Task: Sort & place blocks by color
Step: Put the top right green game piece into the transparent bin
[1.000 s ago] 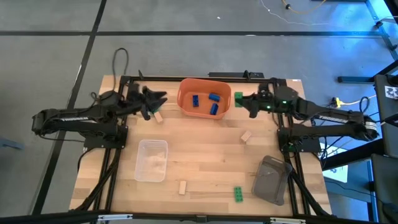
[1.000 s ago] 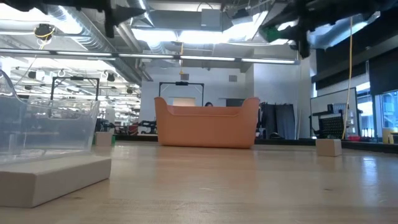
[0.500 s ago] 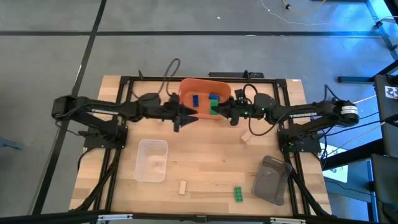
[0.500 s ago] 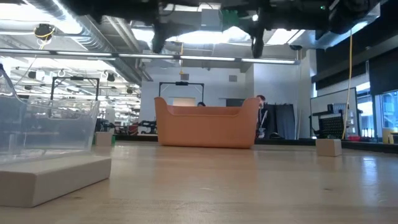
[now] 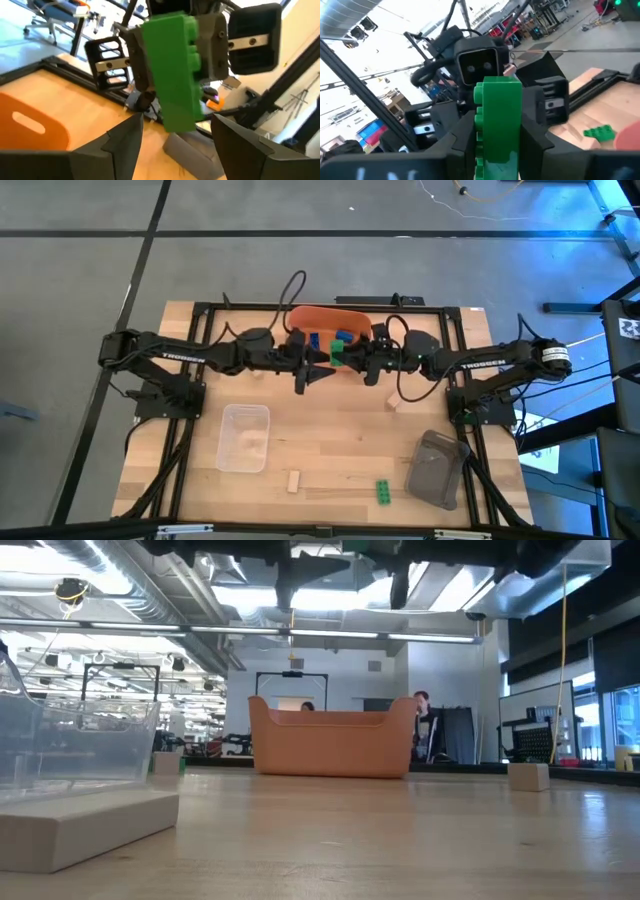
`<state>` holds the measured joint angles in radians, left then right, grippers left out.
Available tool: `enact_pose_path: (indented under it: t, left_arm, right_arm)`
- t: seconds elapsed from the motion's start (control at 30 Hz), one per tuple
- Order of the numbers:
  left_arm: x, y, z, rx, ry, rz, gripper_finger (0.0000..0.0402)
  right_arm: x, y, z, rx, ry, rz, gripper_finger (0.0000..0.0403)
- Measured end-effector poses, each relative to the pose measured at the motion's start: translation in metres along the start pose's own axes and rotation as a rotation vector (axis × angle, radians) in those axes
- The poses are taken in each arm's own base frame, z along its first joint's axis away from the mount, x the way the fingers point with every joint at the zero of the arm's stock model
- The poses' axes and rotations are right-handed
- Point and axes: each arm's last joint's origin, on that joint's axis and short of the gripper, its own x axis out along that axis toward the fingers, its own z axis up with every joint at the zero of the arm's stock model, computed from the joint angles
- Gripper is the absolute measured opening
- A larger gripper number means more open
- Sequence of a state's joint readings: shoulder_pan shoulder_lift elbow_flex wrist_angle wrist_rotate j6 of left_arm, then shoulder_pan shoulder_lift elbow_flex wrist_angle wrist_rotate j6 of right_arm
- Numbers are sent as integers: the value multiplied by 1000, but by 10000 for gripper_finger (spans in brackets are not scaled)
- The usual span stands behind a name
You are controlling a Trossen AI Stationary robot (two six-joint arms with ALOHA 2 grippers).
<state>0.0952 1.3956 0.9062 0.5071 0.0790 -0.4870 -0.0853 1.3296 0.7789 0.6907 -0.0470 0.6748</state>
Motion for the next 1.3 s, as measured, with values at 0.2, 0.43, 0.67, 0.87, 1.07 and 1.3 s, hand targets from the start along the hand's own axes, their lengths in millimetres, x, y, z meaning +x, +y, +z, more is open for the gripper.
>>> enact_pose_path:
  t: [0.2,0.43,0.67,0.87,1.07,1.3]
  left_arm:
    - [0,-3,6,3,-63,-18,227]
    - [-1,-6,9,-51,-91,-63,227]
    - [-1,-6,8,-96,-75,-78,206]
    - [-1,-7,8,-94,-61,-106,104]
    - [-1,-6,8,-74,-59,-106,83]
    - [-3,-4,8,-73,-27,-83,83]
  right_arm:
    - [5,6,6,-32,-2,37,94]
    - [24,18,7,-111,10,75,94]
    - [30,20,6,-151,52,77,94]
    - [30,19,5,-150,73,83,94]
    - [30,18,4,-151,77,77,102]
    - [28,17,6,-154,91,85,216]
